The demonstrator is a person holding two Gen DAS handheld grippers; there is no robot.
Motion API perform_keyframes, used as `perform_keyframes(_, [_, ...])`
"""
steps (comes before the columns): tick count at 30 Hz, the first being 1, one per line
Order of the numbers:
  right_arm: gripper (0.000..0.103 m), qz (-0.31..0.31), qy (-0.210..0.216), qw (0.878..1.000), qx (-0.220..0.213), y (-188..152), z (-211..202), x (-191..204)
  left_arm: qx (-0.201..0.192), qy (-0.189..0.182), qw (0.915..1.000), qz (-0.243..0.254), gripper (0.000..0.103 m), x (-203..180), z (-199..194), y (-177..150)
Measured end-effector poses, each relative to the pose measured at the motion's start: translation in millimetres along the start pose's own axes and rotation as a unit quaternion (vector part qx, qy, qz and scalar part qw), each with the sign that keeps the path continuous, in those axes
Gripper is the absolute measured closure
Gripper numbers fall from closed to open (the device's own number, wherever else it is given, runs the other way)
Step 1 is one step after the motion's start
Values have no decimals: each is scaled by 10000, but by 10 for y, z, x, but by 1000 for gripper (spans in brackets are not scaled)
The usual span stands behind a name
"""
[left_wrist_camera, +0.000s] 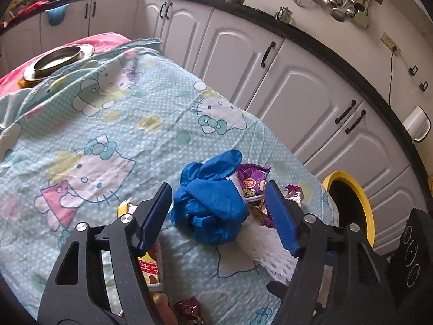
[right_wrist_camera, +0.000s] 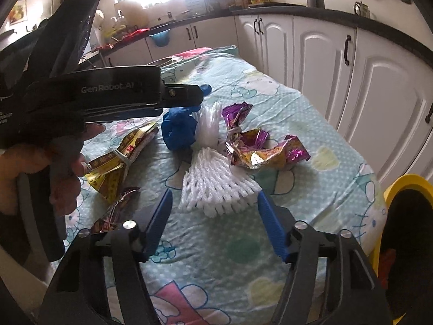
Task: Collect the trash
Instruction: 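Grasp the blue glove with the left tool while the right tool grasps the white mesh bundle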
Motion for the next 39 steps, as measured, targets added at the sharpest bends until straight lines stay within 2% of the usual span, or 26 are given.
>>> perform_keyframes(4, [53,70,55,9999,57,-20,15,-24,63,11,10000,-48,49,42,49,-26])
perform_keyframes(7, [61,72,86,9999,71,-23,34,-21,114,-3,9999,-81,60,69,74,-52])
perform_keyframes(11, [81,38,160,9998,131,-43,47,-4,153,-28,9998,-78,82,86,81,-81])
perform_keyframes(12, [83,35,177,9997,138,-42,52,5,153,-42,9998,-87,87,92,75,-90])
perform_keyframes(14, [85,32,207,9997,134,-51,32,15,124,-53,9998,-110,90,100,60,-97])
perform_keyframes(21, [88,26,329,9994,76,-86,-103,54,-97,-120,9999,-74,92,61,-108,-98])
perform_keyframes(31, [89,-171,613,9980,-31,-99,-399,253,-750,-123,9970,-134,92,78,-654,97])
perform_keyframes(39, [90,-193,578,9977,-292,-21,-659,264,-1023,-100,9946,-117,92,87,-956,158])
Point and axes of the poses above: each gripper's, at about its wrist camera, not at the fingertips, and z roughly the way its jaws point, x to its left, y to its top, the point moved 8 cm from there along z, roughly the way its jaws point, and after that the axes turned 1 degree about -z, right-handed, at the moved point
